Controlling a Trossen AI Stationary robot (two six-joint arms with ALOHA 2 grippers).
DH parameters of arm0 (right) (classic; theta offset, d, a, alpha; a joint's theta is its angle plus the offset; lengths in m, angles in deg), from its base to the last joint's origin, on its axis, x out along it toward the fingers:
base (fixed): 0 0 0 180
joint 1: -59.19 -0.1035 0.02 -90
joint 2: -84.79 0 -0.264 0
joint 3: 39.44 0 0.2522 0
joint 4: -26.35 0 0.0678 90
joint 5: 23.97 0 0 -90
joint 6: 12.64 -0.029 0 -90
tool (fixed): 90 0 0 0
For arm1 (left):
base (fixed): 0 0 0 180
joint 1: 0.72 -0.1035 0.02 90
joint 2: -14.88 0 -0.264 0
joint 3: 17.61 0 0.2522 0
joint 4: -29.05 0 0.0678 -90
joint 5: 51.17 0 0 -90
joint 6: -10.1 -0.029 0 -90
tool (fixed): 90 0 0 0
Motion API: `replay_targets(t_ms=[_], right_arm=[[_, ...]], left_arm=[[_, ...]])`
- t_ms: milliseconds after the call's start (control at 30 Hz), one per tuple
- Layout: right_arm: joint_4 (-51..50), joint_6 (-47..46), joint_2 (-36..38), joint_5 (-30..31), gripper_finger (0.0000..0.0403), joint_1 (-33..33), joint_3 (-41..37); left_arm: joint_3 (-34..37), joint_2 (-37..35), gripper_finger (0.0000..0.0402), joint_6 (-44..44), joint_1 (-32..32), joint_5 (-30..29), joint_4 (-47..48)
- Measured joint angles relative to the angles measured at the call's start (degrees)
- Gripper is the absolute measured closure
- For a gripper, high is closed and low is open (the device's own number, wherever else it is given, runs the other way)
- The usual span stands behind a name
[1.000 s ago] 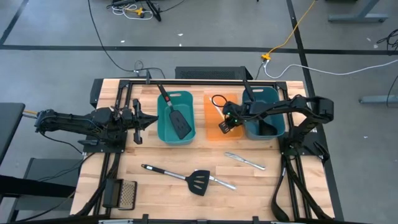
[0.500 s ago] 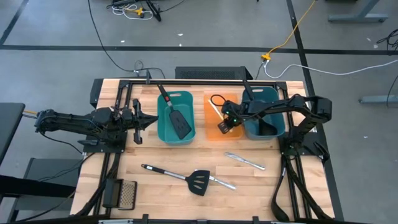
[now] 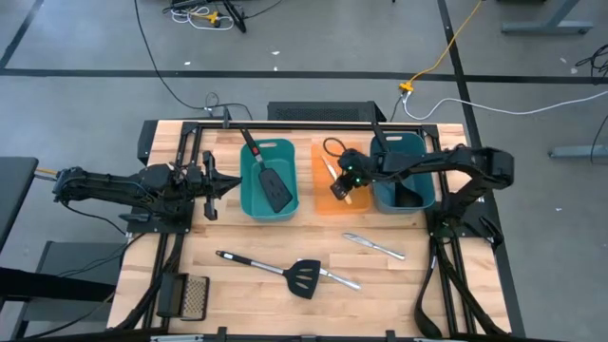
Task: Pick & Place Kitchen Items
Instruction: Put the black spatula into the green bin
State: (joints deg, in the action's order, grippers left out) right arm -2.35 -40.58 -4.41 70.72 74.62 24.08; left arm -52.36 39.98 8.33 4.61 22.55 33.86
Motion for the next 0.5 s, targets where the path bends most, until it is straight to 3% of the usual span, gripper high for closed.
replay_targets(t_ms=[167, 267, 400, 500], right_arm=[[10.6, 12.4, 9.0, 2.9, 0.0271, -3.5, 0.0], [18.0, 20.4, 15.7, 3.2, 0.0308, -7.1, 0.0], [24.2, 29.8, 24.9, -1.8, 0.0384, -12.5, 0.0], [24.1, 33.0, 31.6, -3.4, 0.0388, -16.2, 0.1]], left_arm=[[0.0, 0.0, 0.0388, 0.1, 0.0, 0.0, 0.0], [0.0, 0.0, 0.0388, 0.1, 0.0, 0.0, 0.0], [0.0, 0.0, 0.0388, 0.1, 0.0, 0.0, 0.0], [0.0, 0.0, 0.0388, 0.1, 0.0, 0.0, 0.1]])
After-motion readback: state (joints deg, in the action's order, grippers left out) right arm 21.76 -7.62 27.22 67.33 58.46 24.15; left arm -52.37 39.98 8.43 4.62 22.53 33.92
